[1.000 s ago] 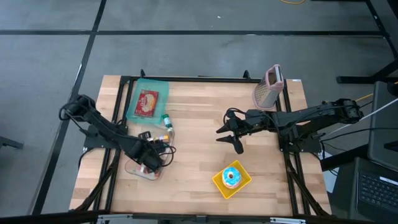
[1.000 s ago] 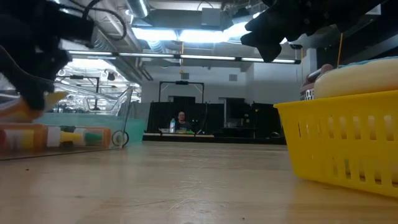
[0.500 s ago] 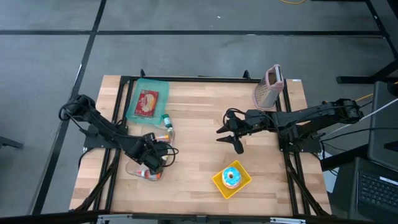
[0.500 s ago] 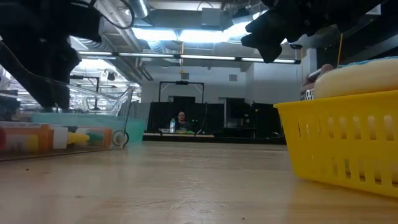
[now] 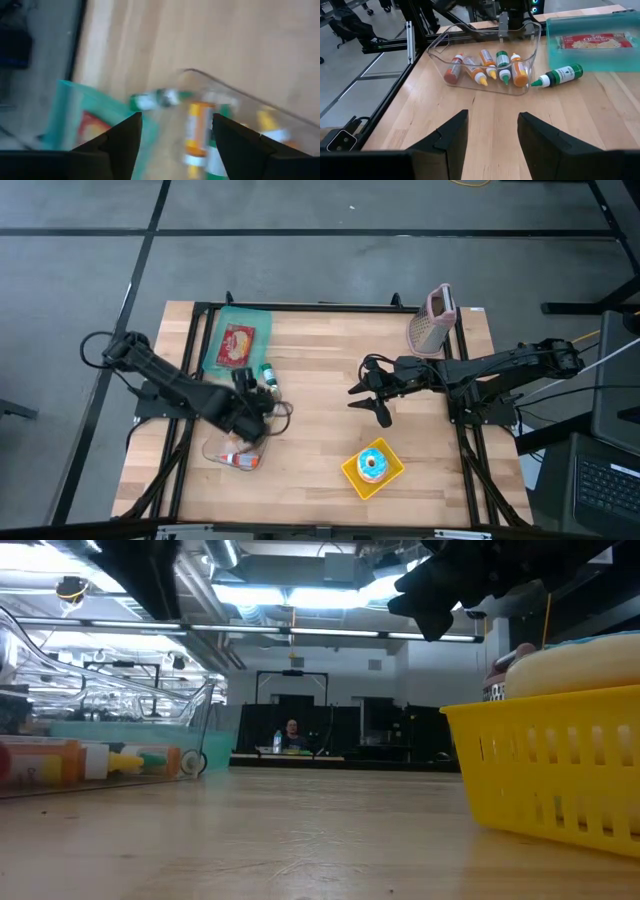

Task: Pick & Place Food Item
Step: Put the green food coloring bottle into the transparent bin

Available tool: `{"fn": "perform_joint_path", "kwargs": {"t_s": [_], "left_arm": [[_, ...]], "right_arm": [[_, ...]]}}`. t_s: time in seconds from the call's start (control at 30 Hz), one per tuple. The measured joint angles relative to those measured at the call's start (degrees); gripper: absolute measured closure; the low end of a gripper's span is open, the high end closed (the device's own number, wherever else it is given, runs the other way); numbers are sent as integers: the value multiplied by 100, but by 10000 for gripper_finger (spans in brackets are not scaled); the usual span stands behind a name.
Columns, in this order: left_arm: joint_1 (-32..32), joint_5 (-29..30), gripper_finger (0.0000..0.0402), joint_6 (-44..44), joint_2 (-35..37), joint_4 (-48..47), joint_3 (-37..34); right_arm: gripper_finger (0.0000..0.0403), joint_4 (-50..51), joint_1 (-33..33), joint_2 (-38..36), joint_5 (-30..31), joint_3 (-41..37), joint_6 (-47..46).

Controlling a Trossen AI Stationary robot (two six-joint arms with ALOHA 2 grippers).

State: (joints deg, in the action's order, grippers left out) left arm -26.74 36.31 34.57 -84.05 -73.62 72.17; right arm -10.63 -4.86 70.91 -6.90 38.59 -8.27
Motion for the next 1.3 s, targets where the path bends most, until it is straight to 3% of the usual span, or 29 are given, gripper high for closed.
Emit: {"fn": "perform_joint_path", "kwargs": {"t_s": [0.3,0.63,0.87,1.1,1.3], "left_arm": [[1593,-526,203,-2572,151,35,21],[3246,-1315,206,-4854,253,394,23],[3966,-2159,205,-5840,-190,1017,23],[4269,-2746,206,-6717,-527,1313,-3],[4418,-3513,207,-6774,-194,2087,-842]], "right_arm": [[234,4,0,-1,2,0,87],[234,79,96,0,345,0,319],[234,2,365,0,348,108,450],[234,-2,474,0,379,289,453],[234,9,474,0,866,289,459]]}}
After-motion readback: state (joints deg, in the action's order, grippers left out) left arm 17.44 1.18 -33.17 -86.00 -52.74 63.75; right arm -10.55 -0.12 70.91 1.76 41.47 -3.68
